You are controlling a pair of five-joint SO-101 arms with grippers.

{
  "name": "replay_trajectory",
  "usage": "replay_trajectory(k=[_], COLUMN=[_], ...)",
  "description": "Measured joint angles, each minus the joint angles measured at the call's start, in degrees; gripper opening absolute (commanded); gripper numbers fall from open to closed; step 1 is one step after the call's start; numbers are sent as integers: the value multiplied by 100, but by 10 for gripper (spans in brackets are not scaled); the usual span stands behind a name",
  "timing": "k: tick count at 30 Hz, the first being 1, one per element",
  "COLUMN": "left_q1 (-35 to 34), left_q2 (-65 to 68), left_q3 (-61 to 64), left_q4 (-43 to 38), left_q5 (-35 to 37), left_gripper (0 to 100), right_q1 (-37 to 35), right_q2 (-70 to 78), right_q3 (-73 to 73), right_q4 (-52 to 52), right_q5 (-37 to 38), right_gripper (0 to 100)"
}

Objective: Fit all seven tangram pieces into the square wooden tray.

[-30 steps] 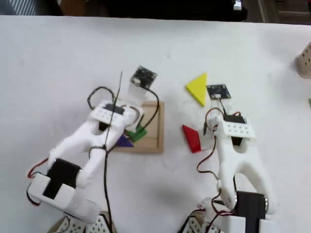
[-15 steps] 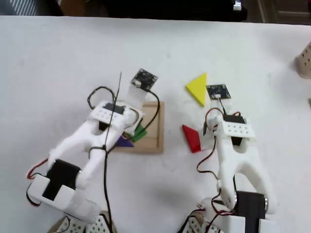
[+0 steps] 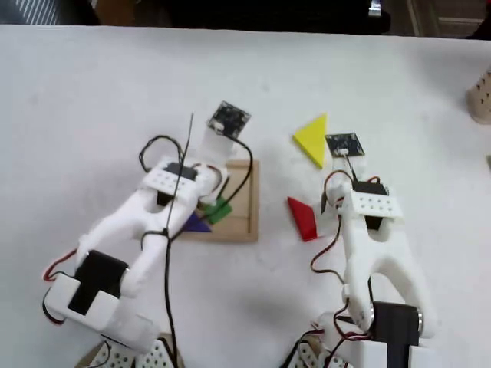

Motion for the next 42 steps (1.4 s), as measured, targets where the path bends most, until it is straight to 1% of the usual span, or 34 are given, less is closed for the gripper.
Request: replay_trajectory(k=[2, 4, 11, 17, 24, 35, 40, 42], left_q1=[0, 0, 26, 88, 114, 114, 114, 123], left_q2=[9, 9, 211, 229, 229, 158, -404, -721], left_q3=[0, 0, 0, 0, 0, -9, 26, 246], left_q4=[-325, -466, -519, 9, 545, 624, 642, 642], left_q5=[202, 308, 176, -97, -105, -105, -105, -105], left_gripper=[23, 23, 24, 24, 23, 23, 24, 24], right_q1=[0, 0, 0, 0, 0, 0, -105, -123], right_q2=[0, 0, 0, 0, 0, 0, 0, 0], right_q3=[0, 0, 0, 0, 0, 0, 35, 35], right_q4=[0, 0, 0, 0, 0, 0, 0, 0], right_q5=[0, 0, 0, 0, 0, 0, 0, 0], right_gripper=[21, 21, 21, 21, 21, 21, 21, 21])
